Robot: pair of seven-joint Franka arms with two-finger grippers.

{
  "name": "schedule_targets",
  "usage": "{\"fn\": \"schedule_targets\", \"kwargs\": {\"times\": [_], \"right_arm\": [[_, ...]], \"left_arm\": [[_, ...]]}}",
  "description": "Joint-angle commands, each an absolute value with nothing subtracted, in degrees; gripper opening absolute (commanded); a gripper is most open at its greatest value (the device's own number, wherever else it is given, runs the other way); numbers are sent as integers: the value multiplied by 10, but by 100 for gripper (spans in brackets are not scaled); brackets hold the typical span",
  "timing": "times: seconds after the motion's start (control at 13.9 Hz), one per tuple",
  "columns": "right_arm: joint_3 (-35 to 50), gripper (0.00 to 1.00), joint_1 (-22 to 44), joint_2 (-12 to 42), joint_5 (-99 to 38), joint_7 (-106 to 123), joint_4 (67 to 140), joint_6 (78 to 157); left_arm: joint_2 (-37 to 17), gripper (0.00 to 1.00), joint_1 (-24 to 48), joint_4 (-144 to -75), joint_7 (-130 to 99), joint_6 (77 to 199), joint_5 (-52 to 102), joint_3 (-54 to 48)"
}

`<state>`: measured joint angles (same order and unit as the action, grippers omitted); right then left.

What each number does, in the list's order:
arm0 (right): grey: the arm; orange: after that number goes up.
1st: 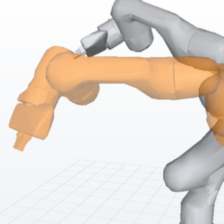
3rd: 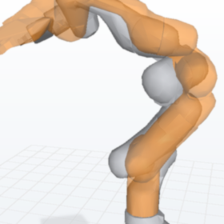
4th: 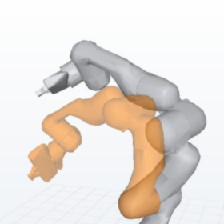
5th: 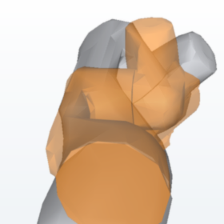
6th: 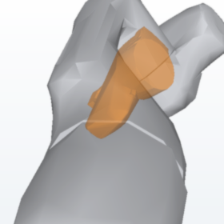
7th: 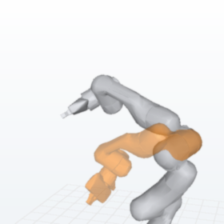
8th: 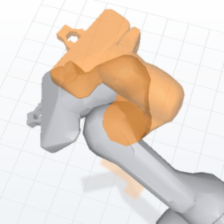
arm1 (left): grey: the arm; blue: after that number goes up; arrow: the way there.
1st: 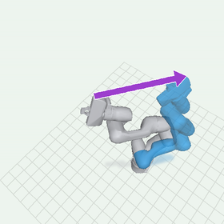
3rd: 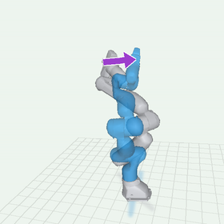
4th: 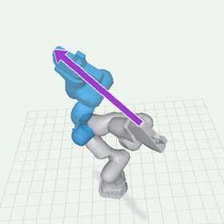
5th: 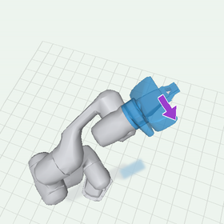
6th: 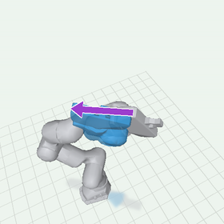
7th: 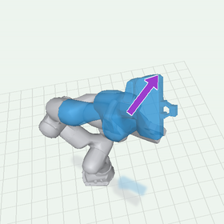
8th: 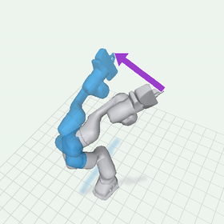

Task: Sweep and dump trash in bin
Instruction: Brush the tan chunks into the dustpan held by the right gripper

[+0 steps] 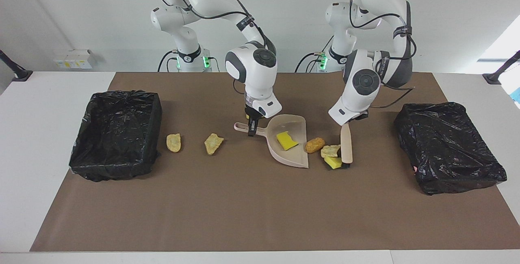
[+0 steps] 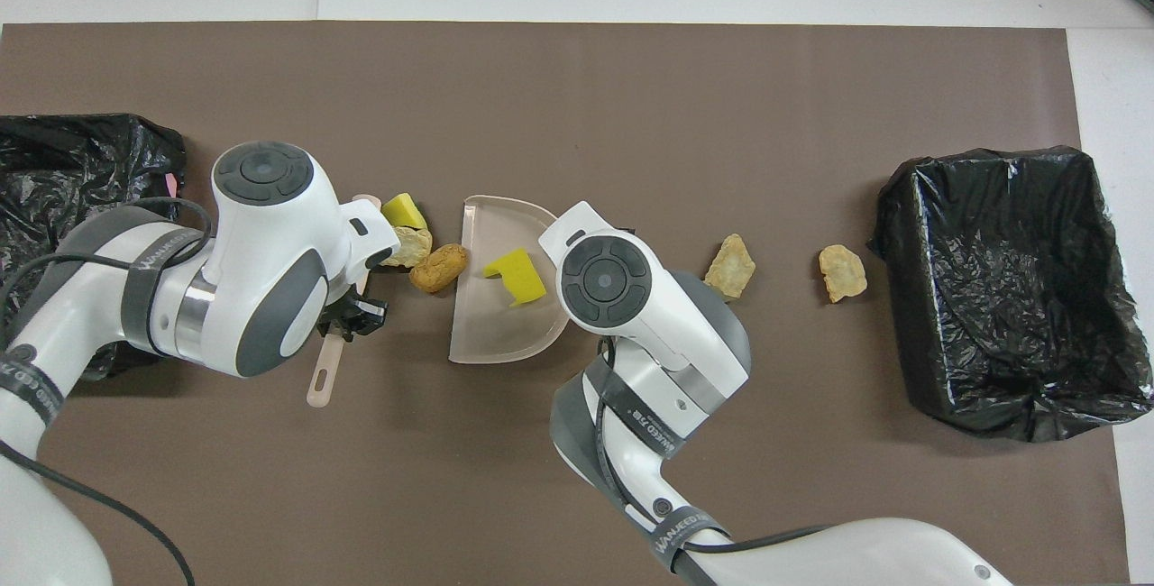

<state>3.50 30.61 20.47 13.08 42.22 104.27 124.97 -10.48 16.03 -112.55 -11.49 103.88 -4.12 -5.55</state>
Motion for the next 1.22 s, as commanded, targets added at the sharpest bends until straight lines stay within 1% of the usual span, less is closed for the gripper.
{"fn": "schedule_targets", "kwargs": {"times": [0.0,0.22,0.43,0.57,0.72,0.86,1.15], "right_arm": [[40,0,304,222,137,395,1046,1284],[41,0,304,223,136,375,1045,1285],[41,0,304,223,136,362,1044,1284],[41,0,305,223,136,362,1043,1281],[41,0,306,223,136,359,1043,1283],[41,0,305,224,136,359,1043,1285],[41,0,304,223,137,359,1030,1276]], "left_arm": [[-82,0,202,-1146,-157,1036,-15,-48],[-80,0,236,-1140,-182,1031,17,-48],[-84,0,257,-1113,-185,994,32,-49],[-77,0,268,-1096,-185,974,49,-49],[-58,0,259,-1071,-184,932,62,-45],[-34,0,251,-1068,-183,921,63,-42],[-30,0,228,-1070,-182,918,63,-42]]}}
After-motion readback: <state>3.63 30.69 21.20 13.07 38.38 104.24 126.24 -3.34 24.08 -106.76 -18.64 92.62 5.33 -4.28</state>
